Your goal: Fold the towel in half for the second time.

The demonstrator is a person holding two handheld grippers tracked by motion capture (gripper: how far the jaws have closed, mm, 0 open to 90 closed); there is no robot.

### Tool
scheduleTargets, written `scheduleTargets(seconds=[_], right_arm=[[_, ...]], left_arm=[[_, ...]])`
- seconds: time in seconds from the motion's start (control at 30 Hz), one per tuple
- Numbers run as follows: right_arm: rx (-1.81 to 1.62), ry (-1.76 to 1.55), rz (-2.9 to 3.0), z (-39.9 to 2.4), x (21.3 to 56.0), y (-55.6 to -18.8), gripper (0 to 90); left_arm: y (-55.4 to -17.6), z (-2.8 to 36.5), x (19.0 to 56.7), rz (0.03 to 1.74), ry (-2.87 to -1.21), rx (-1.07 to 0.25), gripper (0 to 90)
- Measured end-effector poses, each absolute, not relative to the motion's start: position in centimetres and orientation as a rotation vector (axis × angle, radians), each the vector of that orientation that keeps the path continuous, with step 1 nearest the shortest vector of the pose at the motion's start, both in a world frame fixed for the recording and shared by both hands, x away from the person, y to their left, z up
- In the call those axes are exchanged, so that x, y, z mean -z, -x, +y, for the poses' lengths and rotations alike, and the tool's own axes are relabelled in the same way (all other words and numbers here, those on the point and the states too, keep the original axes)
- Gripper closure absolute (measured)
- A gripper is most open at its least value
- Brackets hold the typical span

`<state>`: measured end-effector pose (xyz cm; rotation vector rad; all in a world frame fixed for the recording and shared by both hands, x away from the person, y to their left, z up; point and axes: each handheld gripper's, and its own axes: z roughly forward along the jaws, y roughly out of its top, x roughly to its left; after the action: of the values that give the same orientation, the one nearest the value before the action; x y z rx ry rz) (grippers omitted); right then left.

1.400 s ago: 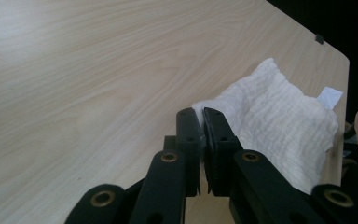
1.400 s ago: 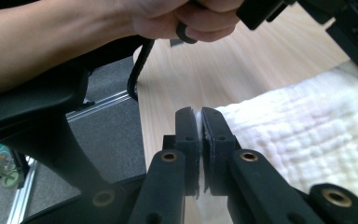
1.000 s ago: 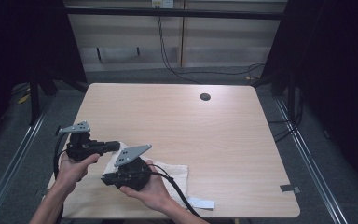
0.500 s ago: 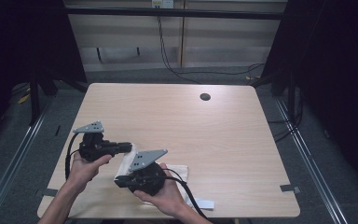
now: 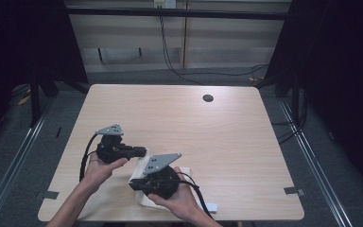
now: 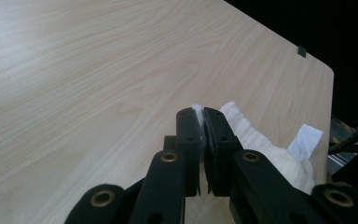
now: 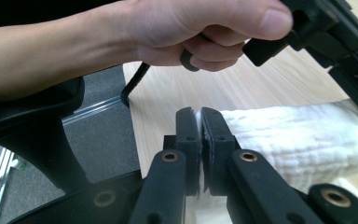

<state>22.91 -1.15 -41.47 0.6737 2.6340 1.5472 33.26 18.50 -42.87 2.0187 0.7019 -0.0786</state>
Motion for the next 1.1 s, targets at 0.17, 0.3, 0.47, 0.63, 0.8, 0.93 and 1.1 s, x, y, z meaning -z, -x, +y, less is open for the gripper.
scheduleTargets(seconds=[0.17, 0.3, 0.47, 0.63, 0.8, 0.93, 1.1], right_arm=[[-1.501, -0.728, 2.641, -2.5, 42.5, -22.7, 86.7], [-1.502, -0.759, 2.647, -3.6, 42.9, -22.5, 86.7], [-1.488, -0.788, 2.620, -4.6, 43.3, -22.0, 86.7], [-1.468, -0.824, 2.631, -5.2, 44.6, -21.6, 86.7], [-1.455, -0.821, 2.629, -5.8, 44.4, -21.2, 86.6], [-1.441, -0.835, 2.624, -6.2, 44.5, -21.1, 86.5], [-1.438, -0.845, 2.627, -6.9, 44.6, -20.7, 86.5]], left_arm=[[-33.5, 17.4, 43.7, 0.712, -2.050, 0.085, 85.9], [-33.4, 16.2, 43.7, 0.683, -2.079, 0.093, 86.0], [-33.4, 15.2, 44.2, 0.680, -2.089, 0.100, 85.9], [-33.0, 14.5, 44.7, 0.672, -2.097, 0.102, 85.9], [-32.9, 13.6, 44.6, 0.660, -2.097, 0.121, 85.8], [-33.0, 13.0, 45.1, 0.665, -2.103, 0.139, 85.7], [-32.9, 12.2, 45.2, 0.640, -2.116, 0.153, 85.5]])
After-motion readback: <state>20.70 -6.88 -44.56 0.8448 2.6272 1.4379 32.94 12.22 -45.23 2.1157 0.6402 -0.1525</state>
